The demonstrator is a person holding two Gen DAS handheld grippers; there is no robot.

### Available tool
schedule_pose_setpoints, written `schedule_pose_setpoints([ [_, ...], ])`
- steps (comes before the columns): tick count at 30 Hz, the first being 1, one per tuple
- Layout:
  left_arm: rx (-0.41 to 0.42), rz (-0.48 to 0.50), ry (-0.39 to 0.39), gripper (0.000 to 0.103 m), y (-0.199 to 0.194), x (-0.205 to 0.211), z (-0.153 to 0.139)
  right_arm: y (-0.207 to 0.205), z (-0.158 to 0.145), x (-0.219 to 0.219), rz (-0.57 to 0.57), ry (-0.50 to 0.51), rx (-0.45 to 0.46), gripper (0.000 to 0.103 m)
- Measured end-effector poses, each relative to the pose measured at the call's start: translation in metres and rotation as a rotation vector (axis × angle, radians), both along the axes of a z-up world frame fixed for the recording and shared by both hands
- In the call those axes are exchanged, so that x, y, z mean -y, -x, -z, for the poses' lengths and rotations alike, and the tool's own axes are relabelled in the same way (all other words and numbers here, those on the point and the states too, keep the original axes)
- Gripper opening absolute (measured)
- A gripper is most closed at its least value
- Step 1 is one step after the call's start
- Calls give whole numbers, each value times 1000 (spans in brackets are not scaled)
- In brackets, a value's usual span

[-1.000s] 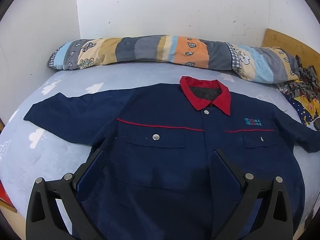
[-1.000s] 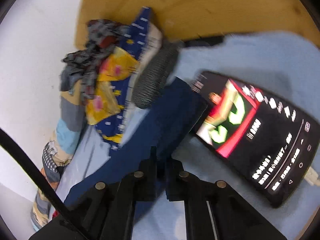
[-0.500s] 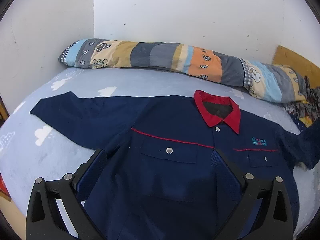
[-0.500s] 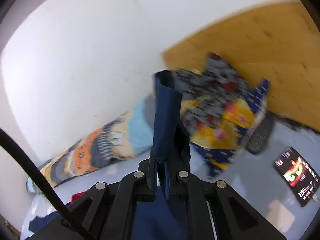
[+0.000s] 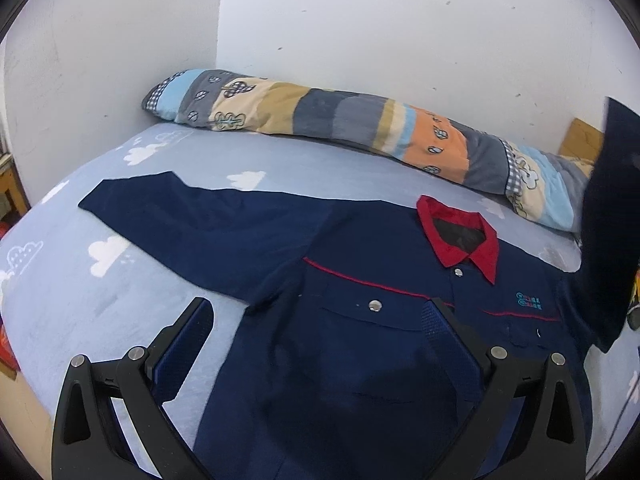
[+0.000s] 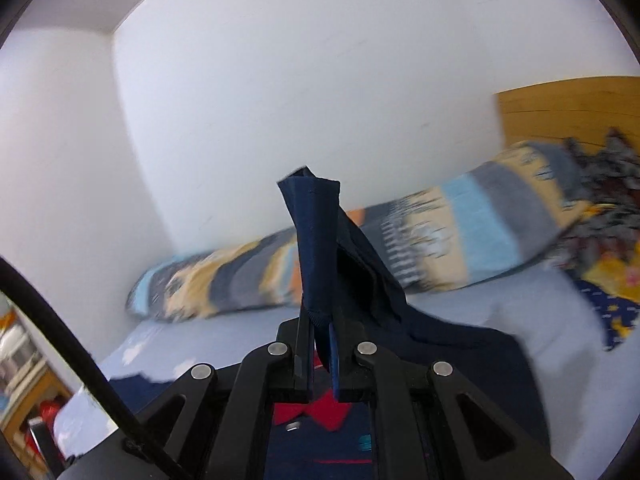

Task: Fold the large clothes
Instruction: 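Lift the sleeve and lay it across the jacket front with the right gripper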

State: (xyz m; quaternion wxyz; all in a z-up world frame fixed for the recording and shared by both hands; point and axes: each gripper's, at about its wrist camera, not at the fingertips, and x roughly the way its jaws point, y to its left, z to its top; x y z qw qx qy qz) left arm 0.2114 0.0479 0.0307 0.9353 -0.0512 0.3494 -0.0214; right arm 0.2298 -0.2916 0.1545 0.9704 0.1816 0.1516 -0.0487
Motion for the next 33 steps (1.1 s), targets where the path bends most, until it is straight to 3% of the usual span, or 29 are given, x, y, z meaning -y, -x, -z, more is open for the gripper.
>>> schedule_pose_setpoints([
  [7,2,-29,-2,103,1,-13,-1,-57,36,-112,-211,69,-71,6],
  [10,-2,-34,-3,103,1,-15,0,-80,71,-150,-293,77,-145,6],
  [17,3,-34,-17,103,1,-13,0,-101,152,-206,-452,41,-292,6],
  [22,-3,-38,-12,103,1,-16,0,-106,197,-234,-484,60,-408,10],
  [23,-3,-38,-10,103,1,-16,0,-108,210,-236,-494,40,-462,15],
  [25,-1,-40,-13,103,1,-17,0,-114,238,-242,-533,27,-603,49],
  [26,-3,-40,-11,103,1,-17,0,-114,245,-245,-554,28,-633,50],
  [29,-6,-41,1,103,0,-19,0,-99,225,-246,-596,54,-569,50],
  [30,-3,-41,3,103,0,-19,0,-97,208,-237,-573,52,-509,50],
  [32,3,-42,-2,103,1,-19,-1,-93,184,-209,-497,37,-422,56],
  [33,2,-40,-2,103,1,-19,-1,-93,174,-192,-439,24,-394,65],
])
